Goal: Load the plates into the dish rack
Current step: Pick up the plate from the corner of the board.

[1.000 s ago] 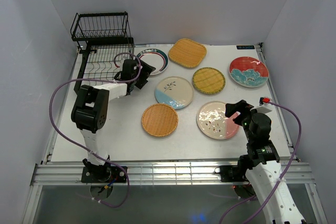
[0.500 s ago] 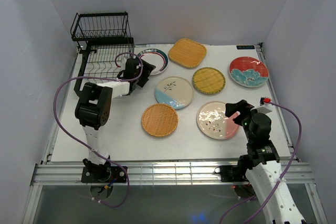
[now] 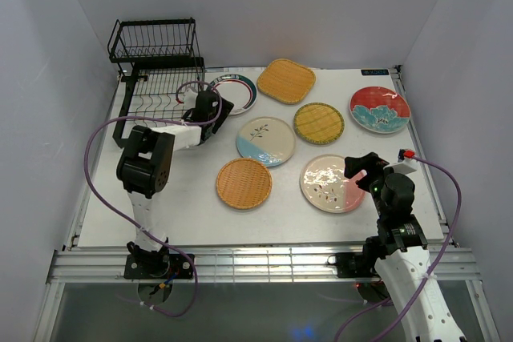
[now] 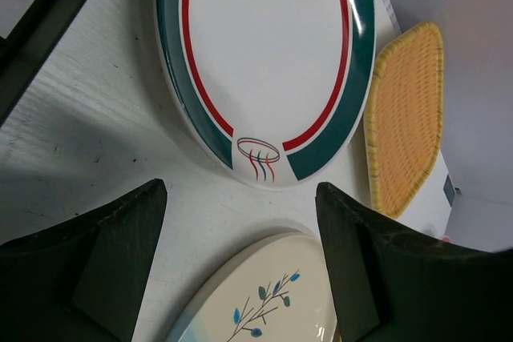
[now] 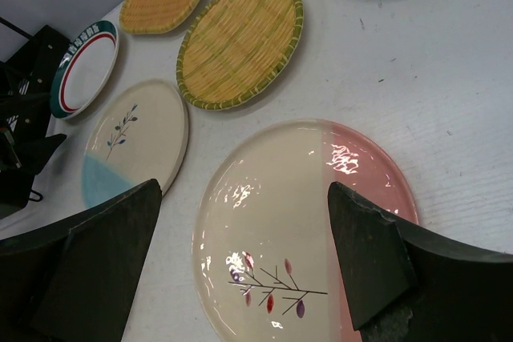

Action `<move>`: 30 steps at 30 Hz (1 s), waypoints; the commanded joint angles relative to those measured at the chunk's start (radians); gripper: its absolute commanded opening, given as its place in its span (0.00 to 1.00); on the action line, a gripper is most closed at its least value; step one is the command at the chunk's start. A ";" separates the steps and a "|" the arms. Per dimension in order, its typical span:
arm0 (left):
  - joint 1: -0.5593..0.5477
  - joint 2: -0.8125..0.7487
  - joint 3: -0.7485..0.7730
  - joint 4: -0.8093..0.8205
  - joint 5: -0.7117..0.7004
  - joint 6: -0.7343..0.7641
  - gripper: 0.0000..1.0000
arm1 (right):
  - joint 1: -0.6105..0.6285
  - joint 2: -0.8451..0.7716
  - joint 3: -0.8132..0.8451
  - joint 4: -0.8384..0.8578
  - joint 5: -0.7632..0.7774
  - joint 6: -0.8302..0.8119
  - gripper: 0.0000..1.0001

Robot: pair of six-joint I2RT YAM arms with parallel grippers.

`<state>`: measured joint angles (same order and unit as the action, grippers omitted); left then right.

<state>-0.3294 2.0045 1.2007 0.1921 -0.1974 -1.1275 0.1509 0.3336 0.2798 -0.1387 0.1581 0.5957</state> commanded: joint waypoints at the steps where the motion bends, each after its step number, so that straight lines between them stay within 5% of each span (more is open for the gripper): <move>1: -0.020 -0.015 0.040 -0.046 -0.083 0.046 0.85 | 0.001 -0.004 0.009 0.031 0.014 0.006 0.90; 20: -0.092 0.109 0.157 -0.060 -0.195 0.170 0.82 | 0.003 -0.016 0.010 0.024 0.014 0.009 0.90; 30: -0.091 0.168 0.207 -0.057 -0.218 0.227 0.70 | 0.003 -0.025 0.009 0.024 0.009 0.010 0.90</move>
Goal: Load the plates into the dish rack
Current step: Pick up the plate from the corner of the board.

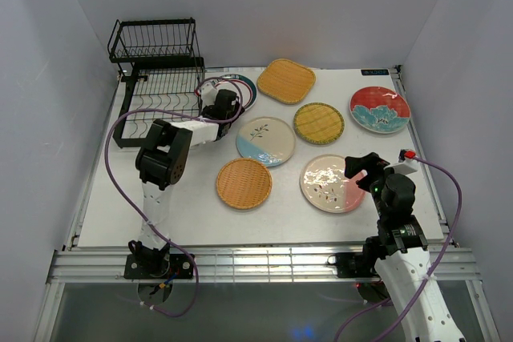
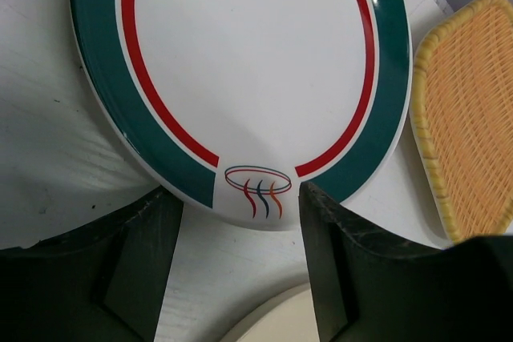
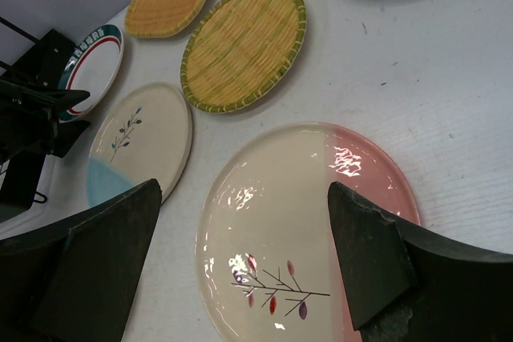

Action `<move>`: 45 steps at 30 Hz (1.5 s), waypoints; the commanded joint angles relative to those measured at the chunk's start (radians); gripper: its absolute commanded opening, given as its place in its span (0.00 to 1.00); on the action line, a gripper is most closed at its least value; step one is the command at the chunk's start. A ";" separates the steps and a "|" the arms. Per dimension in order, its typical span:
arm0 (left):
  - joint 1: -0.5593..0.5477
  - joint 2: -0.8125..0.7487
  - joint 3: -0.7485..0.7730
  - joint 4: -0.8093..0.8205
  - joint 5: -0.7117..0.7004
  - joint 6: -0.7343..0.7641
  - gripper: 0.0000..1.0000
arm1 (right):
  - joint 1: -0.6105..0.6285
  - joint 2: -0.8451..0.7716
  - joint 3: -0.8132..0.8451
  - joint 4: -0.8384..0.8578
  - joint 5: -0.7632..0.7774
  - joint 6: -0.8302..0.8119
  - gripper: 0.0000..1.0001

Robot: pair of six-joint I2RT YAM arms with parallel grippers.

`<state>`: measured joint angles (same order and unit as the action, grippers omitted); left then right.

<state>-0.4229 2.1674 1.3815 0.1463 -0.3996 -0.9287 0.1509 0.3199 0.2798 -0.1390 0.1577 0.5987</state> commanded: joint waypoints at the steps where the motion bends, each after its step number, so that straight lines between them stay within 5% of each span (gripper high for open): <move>1: 0.003 0.009 0.031 -0.010 -0.016 0.030 0.69 | 0.001 -0.012 0.010 0.022 0.009 0.007 0.90; 8: 0.003 0.022 0.036 -0.005 -0.038 0.050 0.62 | 0.003 -0.019 0.012 0.018 0.008 0.007 0.90; 17: 0.003 0.046 0.044 -0.001 -0.008 0.057 0.39 | 0.003 -0.024 0.010 0.013 0.008 0.006 0.90; 36: 0.001 0.012 0.019 0.024 0.005 0.079 0.29 | 0.003 -0.027 0.012 0.013 0.002 0.006 0.90; 40: 0.004 0.002 0.008 0.047 0.045 0.085 0.11 | 0.003 -0.027 0.013 0.015 0.002 0.006 0.90; 45: 0.004 -0.018 -0.009 0.065 0.035 0.096 0.03 | 0.003 -0.028 0.010 0.015 0.000 0.006 0.90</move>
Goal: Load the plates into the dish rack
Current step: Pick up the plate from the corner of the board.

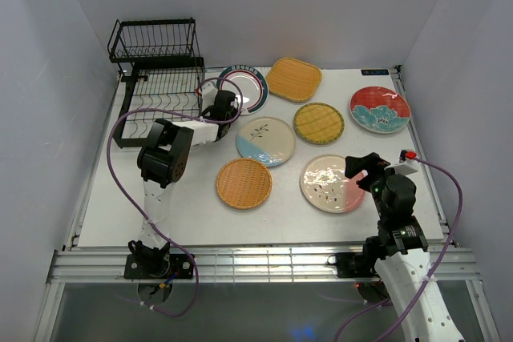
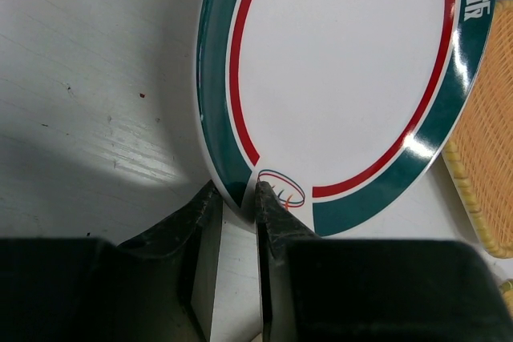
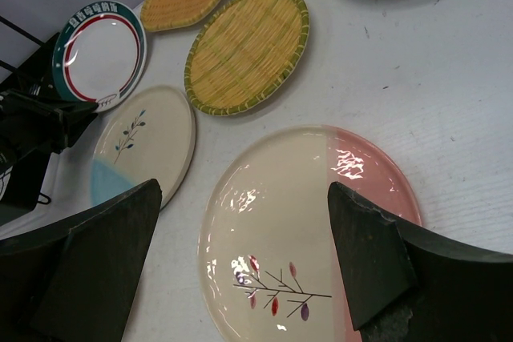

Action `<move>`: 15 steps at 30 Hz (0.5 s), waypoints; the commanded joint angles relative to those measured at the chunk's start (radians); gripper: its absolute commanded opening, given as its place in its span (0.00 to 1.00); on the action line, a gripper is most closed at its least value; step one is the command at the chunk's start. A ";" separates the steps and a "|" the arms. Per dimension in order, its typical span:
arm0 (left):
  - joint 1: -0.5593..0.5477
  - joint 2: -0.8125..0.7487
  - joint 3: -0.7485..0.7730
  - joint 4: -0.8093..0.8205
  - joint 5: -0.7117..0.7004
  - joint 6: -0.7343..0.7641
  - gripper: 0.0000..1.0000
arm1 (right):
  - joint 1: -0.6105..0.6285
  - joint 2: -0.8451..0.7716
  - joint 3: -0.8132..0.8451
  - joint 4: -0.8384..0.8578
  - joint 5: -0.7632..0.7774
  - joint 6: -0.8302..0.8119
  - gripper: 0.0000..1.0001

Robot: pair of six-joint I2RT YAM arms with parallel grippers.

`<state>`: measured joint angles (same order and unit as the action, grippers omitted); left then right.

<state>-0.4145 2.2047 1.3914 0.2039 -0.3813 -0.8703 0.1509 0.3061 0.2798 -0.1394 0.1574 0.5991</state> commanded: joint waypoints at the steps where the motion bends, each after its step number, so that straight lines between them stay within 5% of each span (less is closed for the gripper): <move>1: -0.004 -0.060 -0.022 0.009 0.012 0.037 0.02 | 0.003 -0.015 0.010 0.017 0.002 0.005 0.90; 15: 0.008 -0.178 -0.077 0.022 0.053 0.036 0.00 | 0.003 -0.028 0.012 0.006 -0.002 0.004 0.90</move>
<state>-0.4107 2.1296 1.3262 0.2146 -0.3573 -0.8528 0.1509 0.2928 0.2798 -0.1410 0.1543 0.5991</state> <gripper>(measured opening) 0.286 0.899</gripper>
